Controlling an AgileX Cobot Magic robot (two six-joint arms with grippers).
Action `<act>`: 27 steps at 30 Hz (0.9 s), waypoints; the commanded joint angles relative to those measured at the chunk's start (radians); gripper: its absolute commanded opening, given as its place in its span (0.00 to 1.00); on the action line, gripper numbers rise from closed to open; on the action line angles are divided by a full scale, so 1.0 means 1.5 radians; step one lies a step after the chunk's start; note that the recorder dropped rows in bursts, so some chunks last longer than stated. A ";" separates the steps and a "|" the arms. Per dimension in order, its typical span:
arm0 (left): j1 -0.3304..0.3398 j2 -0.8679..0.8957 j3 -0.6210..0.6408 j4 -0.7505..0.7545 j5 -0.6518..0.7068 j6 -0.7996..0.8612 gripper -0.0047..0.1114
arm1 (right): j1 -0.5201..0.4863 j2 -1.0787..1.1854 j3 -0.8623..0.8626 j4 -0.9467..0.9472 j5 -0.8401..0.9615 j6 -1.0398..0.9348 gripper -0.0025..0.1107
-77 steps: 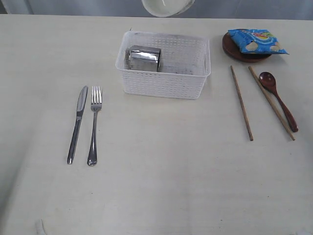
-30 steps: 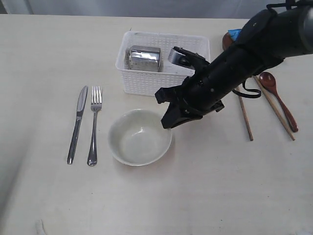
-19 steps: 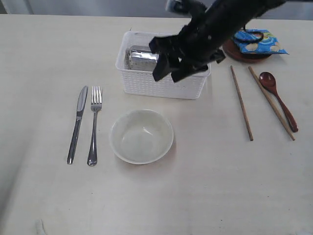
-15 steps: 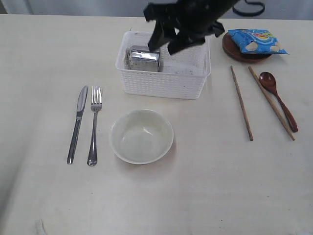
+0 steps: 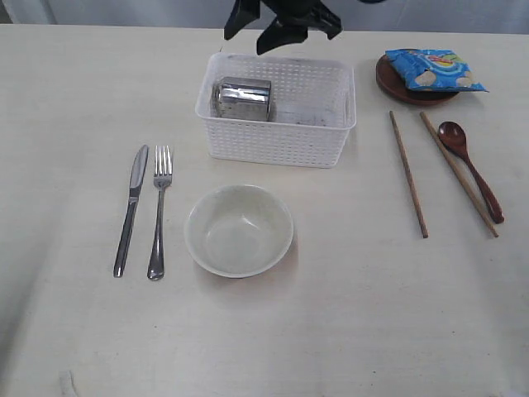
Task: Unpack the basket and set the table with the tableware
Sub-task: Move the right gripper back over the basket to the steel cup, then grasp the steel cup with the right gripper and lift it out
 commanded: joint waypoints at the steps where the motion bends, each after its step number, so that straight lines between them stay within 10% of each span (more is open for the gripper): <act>1: -0.001 -0.002 0.002 -0.002 -0.007 0.000 0.04 | -0.018 0.043 -0.008 -0.004 0.003 0.030 0.45; 27: -0.001 -0.002 0.002 -0.002 -0.007 0.000 0.04 | -0.029 0.141 -0.008 0.054 -0.087 -0.031 0.45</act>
